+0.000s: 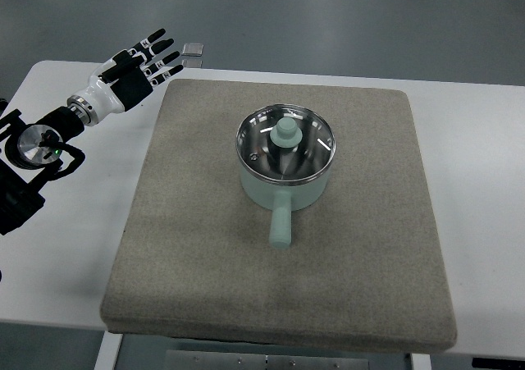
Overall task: Place lid left of pot with left hand
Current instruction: 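Move the left hand forward toward the pot above the pad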
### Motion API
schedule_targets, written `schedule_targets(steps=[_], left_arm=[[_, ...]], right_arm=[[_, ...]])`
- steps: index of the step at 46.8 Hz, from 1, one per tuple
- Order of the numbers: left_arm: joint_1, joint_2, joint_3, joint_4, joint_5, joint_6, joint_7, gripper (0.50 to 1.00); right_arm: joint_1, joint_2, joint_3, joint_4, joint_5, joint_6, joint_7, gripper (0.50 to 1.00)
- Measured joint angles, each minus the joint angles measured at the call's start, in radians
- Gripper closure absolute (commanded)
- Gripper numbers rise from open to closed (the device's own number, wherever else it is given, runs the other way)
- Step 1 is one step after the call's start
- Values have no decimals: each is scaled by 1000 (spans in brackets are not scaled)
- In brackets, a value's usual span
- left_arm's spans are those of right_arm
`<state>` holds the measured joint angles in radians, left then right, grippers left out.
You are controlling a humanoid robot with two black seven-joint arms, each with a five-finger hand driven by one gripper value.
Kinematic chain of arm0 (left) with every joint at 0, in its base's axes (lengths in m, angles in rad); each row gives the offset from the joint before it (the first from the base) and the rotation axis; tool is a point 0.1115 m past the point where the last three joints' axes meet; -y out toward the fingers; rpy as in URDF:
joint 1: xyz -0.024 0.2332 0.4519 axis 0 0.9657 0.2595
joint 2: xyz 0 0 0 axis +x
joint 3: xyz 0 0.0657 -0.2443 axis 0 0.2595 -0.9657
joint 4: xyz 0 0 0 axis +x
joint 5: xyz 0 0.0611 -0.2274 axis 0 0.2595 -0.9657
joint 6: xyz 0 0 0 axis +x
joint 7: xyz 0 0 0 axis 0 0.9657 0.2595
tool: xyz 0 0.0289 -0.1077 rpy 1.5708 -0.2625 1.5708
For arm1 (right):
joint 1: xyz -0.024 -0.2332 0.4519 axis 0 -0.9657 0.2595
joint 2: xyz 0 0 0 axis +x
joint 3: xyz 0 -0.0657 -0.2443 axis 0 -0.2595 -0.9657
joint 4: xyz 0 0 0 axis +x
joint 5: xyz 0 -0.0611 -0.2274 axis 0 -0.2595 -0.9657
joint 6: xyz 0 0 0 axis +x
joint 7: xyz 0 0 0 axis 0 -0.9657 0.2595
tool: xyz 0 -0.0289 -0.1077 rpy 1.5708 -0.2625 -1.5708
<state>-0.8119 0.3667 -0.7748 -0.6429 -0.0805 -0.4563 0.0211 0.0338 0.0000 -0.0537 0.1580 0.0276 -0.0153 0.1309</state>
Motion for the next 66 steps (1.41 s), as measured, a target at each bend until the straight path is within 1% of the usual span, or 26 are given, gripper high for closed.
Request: schedule_targets(steps=[14,26,32,35,41,47,52,55,62,66], left_arm=[[-8,1,-3,-3,-14,1,0,501],[-10,-1,-9,-2,-14,7,-13,501],[-13,4,3,1,5,-11,-15,501],[-13,9,5,1,35,-39,-15,501],[-30,22,3,-1,192,-83,-20,501],[-62,38,1,-11,348,-88,-39,504],[-78,45,3,-40,464,-88,-54,504],[-93,61,4,-67,550,-88,-66,504],[-115,81,5,-165,788,-89,-98,504],[-128,86,10,-224,927,-87,-106,506]], right_arm=[[0,0,0,0,0,0,0,576],[0,0,0,0,0,0,0,576],[0,0,0,0,0,0,0,576],[0,0,0,0,0,0,0,576],[0,0,0,0,0,0,0,576],[0,0,0,0,0,0,0,576],[0,0,0,0,0,0,0,576],[0,0,0,0,0,0,0,576],[0,0,0,0,0,0,0,576],[0,0,0,0,0,0,0,576]])
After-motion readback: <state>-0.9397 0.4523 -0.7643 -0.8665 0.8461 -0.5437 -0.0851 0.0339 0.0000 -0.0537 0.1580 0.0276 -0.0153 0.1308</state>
